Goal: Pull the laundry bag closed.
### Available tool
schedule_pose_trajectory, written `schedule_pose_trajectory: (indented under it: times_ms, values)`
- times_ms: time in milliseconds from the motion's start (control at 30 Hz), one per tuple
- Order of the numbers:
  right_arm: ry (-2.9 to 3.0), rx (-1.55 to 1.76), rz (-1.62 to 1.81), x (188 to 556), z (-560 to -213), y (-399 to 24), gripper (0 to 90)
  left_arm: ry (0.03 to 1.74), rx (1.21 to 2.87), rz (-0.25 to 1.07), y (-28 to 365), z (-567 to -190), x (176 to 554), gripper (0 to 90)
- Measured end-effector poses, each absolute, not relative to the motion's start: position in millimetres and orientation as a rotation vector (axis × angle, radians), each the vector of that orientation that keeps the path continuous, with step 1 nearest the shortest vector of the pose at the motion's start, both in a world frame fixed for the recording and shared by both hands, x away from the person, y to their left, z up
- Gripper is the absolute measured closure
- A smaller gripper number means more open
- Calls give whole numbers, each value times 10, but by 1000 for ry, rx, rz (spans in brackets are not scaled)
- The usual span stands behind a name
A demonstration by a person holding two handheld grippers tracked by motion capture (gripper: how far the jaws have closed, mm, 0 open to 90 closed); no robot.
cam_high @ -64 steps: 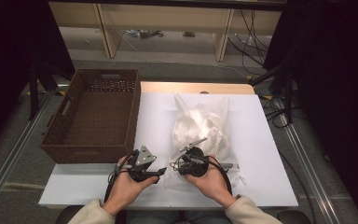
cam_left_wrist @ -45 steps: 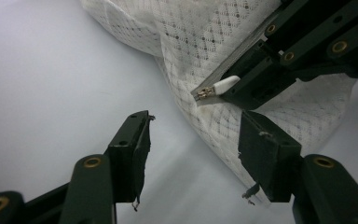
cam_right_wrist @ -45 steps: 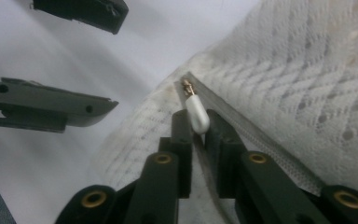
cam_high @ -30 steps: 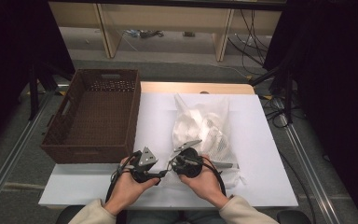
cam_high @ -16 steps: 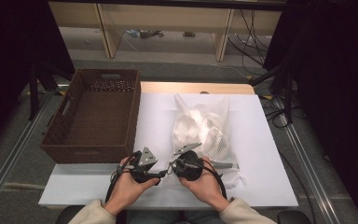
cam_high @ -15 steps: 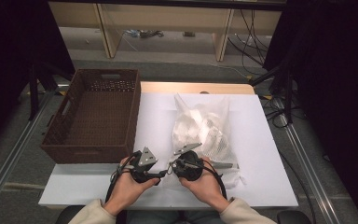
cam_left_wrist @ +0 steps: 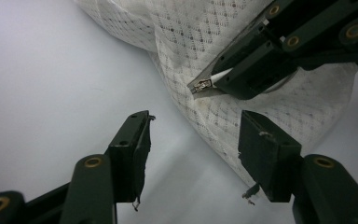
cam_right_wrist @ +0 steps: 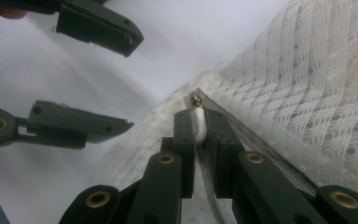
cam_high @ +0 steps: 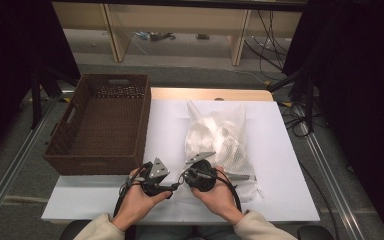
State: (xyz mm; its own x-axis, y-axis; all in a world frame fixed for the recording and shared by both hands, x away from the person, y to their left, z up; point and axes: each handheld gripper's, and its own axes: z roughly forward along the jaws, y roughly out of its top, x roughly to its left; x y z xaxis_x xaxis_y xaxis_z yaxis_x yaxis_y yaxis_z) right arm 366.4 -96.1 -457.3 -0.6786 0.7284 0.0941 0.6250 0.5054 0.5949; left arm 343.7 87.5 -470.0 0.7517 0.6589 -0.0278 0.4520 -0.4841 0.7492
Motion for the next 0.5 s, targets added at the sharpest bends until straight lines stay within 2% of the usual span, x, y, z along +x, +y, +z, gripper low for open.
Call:
schedule_pose_trajectory:
  times_ms: [367,500]
  values:
    - [2584,1194,927,3680,-4552,-946,866,799,2191,360,836,-4717,3504,452]
    - [2596,1154,940,3670,-4495,-963,867,784,2194,319,786,-4752,3581,482]
